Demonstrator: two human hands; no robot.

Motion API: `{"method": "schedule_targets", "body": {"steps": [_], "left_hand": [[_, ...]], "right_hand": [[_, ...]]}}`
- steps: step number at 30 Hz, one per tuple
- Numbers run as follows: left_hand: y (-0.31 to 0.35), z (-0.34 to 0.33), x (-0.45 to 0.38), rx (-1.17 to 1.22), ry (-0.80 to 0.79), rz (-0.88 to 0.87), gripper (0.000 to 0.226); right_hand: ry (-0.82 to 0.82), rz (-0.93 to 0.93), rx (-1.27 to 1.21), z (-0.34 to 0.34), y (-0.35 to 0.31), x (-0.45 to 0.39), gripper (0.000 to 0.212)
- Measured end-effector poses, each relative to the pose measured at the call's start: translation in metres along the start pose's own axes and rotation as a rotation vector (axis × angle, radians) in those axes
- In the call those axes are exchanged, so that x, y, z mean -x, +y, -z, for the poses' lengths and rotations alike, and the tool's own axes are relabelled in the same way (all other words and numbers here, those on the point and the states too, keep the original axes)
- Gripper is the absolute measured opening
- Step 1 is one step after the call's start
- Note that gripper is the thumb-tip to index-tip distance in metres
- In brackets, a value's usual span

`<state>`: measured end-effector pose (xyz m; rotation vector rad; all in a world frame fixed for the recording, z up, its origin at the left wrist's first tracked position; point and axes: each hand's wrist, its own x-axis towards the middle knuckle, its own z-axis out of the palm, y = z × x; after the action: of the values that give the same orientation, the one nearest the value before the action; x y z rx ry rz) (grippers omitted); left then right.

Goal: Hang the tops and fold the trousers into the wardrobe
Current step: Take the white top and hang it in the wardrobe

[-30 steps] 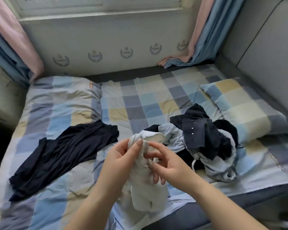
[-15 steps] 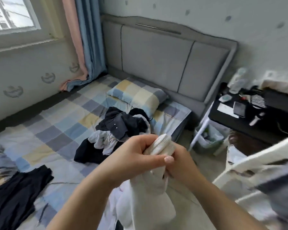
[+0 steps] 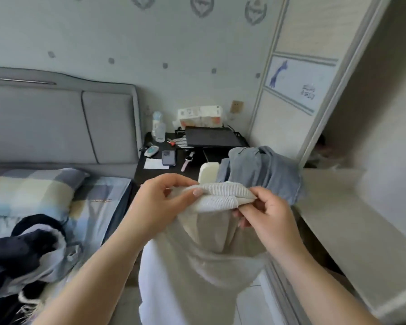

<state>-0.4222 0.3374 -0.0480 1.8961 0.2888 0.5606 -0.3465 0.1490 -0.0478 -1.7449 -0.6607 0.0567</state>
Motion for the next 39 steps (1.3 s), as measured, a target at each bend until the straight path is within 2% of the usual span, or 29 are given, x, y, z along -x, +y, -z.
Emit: {"method": "schedule_targets", "body": {"steps": [3,7,11,14,15,18,19,25,32,36,39], "left_hand": [[0.026,-0.057,-0.026,-0.097,-0.015,-0.133,0.010],[0.064,-0.131,-0.058,-0.040,-0.093,-0.251,0.024],[0.094,-0.193,-0.091,0.122,-0.273,-0.231,0.055],[0.118,-0.236,-0.118,0.311,-0.422,-0.179,0.067],[0.125,-0.251,-0.128,0.374,-0.473,-0.147,0.063],[0.147,-0.292,-0.157,0.646,-0.601,-0.039,0.018],[0.152,-0.304,-0.167,0.722,-0.644,-0.011,0.013],[0.189,-0.363,-0.253,0.969,-0.866,0.091,0.026],[0.249,-0.423,-0.373,1.074,-1.028,0.047,0.033],[0.288,-0.454,-0.426,1.117,-1.045,-0.022,0.032],[0.317,-0.475,-0.456,1.154,-1.024,-0.056,0.030]], "right_hand": [[0.089,0.002,-0.002,0.062,0.007,-0.007,0.021],[0.251,0.027,0.009,0.142,0.017,-0.020,0.027],[0.431,0.077,0.084,0.208,0.026,-0.038,0.027],[0.567,0.129,0.171,0.251,0.029,-0.057,0.028],[0.614,0.141,0.205,0.265,0.029,-0.064,0.029],[0.716,0.135,0.256,0.302,0.035,-0.092,0.031],[0.749,0.139,0.278,0.314,0.038,-0.103,0.031],[0.918,0.130,0.346,0.382,0.049,-0.184,0.027],[0.968,0.023,0.511,0.445,0.037,-0.282,0.037],[1.007,-0.009,0.392,0.480,0.027,-0.334,0.020],[1.000,-0.050,0.249,0.503,0.015,-0.369,0.021]]}}
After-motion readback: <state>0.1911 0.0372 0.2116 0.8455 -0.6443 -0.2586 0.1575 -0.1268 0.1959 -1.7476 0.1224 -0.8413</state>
